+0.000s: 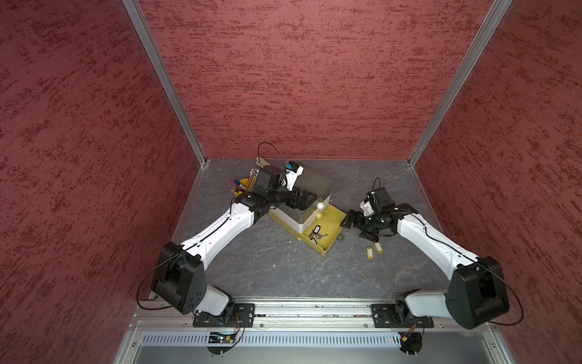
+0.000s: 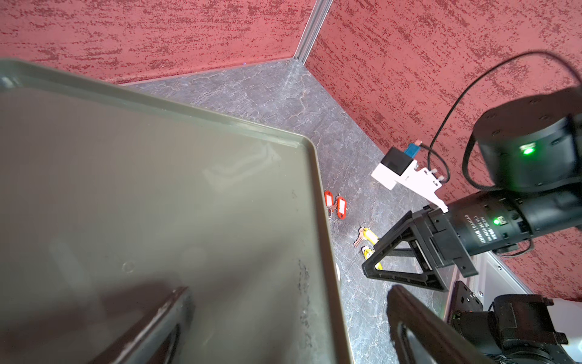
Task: Take the keys out of the drawer
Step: Open the drawer in the storage box.
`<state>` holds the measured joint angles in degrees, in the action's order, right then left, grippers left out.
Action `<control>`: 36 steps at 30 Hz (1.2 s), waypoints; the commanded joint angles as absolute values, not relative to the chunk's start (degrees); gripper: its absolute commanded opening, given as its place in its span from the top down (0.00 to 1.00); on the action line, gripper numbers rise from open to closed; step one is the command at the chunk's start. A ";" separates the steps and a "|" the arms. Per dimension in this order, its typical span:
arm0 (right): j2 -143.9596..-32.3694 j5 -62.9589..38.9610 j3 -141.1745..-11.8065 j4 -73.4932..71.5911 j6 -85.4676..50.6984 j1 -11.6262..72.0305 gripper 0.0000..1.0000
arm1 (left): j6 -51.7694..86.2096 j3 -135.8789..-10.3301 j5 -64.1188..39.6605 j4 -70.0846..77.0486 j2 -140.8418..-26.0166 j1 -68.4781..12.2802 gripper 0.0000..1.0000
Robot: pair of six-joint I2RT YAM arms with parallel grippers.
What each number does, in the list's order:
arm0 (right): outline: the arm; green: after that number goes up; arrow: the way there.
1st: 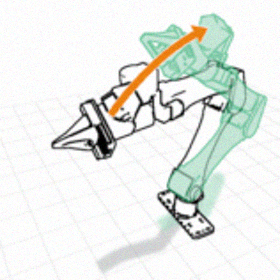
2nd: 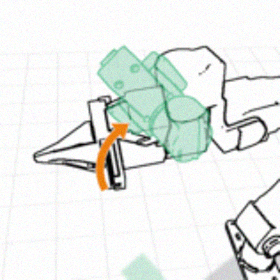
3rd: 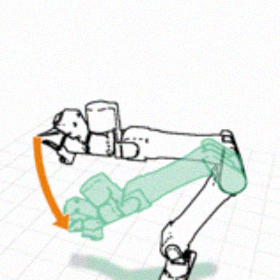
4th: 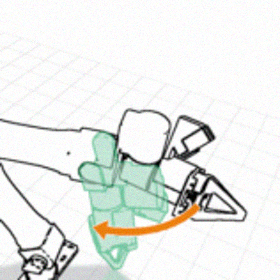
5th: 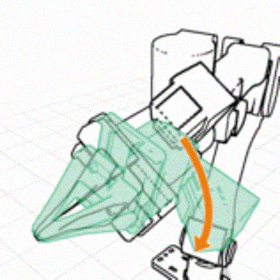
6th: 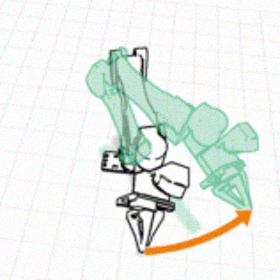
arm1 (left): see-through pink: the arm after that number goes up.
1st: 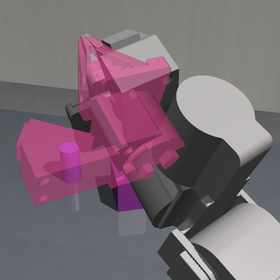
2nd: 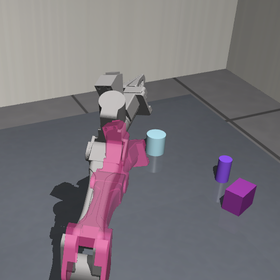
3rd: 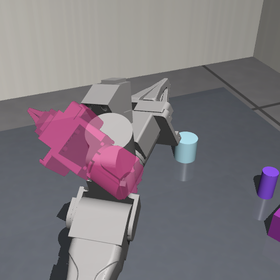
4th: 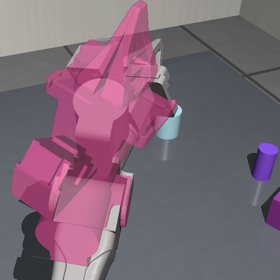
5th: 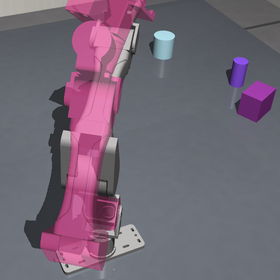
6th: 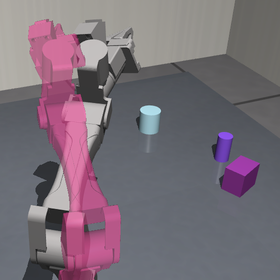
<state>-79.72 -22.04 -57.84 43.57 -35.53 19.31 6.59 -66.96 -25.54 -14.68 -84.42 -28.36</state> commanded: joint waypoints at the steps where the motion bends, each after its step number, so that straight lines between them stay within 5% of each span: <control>1: -83.93 -23.59 -61.76 45.96 -33.37 21.61 0.02 | 9.12 -62.61 -23.17 -31.02 -88.83 -27.70 0.00; 22: -101.97 -21.56 -73.05 47.14 -16.96 27.98 0.02 | 10.00 -60.55 -22.68 -30.81 -87.38 -27.03 0.00; 36: -100.02 -12.92 -73.23 58.55 -8.98 28.87 0.02 | 9.87 -60.98 -23.15 -30.22 -88.25 -26.48 0.00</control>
